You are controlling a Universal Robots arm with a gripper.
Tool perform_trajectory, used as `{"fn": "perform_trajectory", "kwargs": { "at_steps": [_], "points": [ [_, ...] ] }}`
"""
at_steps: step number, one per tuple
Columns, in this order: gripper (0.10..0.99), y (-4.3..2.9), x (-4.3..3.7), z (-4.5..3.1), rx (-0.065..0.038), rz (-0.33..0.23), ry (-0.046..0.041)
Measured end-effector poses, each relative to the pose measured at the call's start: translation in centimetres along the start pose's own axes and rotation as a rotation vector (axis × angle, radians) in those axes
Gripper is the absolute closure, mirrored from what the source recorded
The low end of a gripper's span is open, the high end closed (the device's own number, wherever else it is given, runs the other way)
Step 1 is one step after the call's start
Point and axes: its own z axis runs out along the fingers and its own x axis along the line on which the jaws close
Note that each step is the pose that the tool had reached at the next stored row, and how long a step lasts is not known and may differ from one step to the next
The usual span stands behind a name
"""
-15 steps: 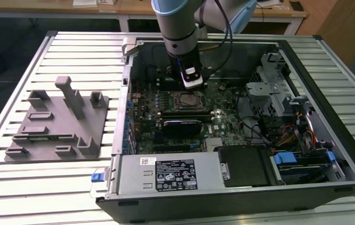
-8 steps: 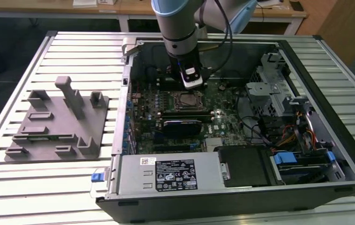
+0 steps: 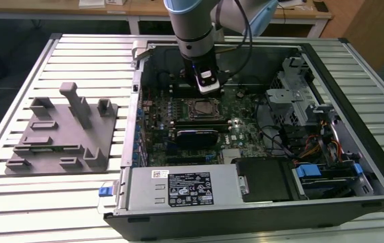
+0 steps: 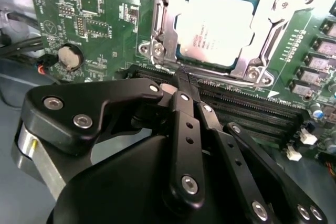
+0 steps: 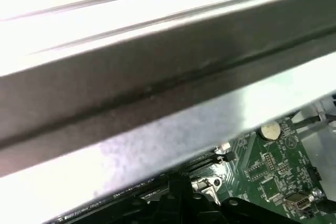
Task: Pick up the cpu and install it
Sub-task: 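Install the first cpu locking lever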
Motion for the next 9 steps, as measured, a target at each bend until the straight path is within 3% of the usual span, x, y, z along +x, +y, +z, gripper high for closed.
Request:
{"fn": "perform_trajectory", "kwargs": {
  "at_steps": [9],
  "points": [
    [0.98,0.32,-0.27,-1.47,0.0,0.0,-0.0001]
  ]
}}
